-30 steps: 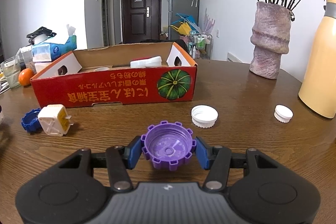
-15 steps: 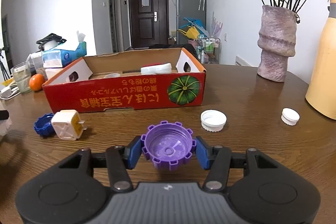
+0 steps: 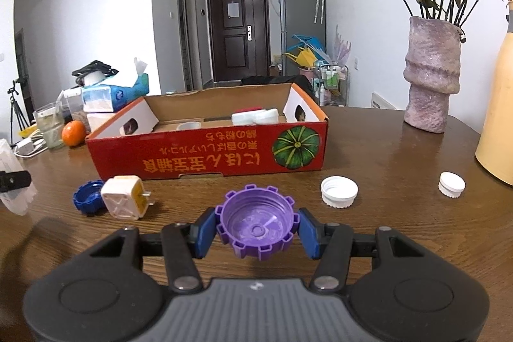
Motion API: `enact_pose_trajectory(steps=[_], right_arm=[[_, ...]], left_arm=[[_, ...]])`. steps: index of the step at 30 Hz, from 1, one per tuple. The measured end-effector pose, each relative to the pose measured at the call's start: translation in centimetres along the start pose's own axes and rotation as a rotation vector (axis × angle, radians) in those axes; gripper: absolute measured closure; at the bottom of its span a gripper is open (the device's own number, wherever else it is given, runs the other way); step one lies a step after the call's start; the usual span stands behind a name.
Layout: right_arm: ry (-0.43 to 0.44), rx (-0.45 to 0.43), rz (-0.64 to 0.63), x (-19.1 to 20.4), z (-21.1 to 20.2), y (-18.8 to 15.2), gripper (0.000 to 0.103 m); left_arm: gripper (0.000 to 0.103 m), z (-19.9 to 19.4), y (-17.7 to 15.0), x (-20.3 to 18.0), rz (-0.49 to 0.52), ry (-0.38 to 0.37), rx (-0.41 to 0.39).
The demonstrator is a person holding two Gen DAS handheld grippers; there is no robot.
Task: Organize rigid objects
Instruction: 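Carry the white container with left and purple cap with right over the box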
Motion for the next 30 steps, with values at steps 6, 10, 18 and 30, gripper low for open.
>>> enact_pose_trajectory(steps=[6,10,18,30], right_arm=[[0.015,-0.017,0.004,0.1,-0.6,0.2,0.050],[0.025,-0.029,0.007,0.1,-1.0,0.4,0.050],[0.038,-0.054,0.011,0.1,-1.5,1.0,0.050],[0.046,-0.093,-0.013,0.4,-1.2,3.1,0.050]], left_arm=[[0.034,-0.8,-0.2,-1.8,-0.008,-0.032,0.006],[0.034,-1.3,-0.2,-2.8,-0.024,-0.060,0.009],[0.034,-1.5,0.0,-4.8,-0.039,-0.086,0.017],[0.034,-0.3,2.0,-7.0,-0.059,-0.101,0.003]])
Point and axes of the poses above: each gripper's, at about its wrist camera, not at the fingertips, and z roughly the way its jaws point, x to its left, y to its top, the point moved 4 cm from there along z, roughly the way its jaws point, and after that the axes turned 3 degrees about -z, right-handed, at the moved point
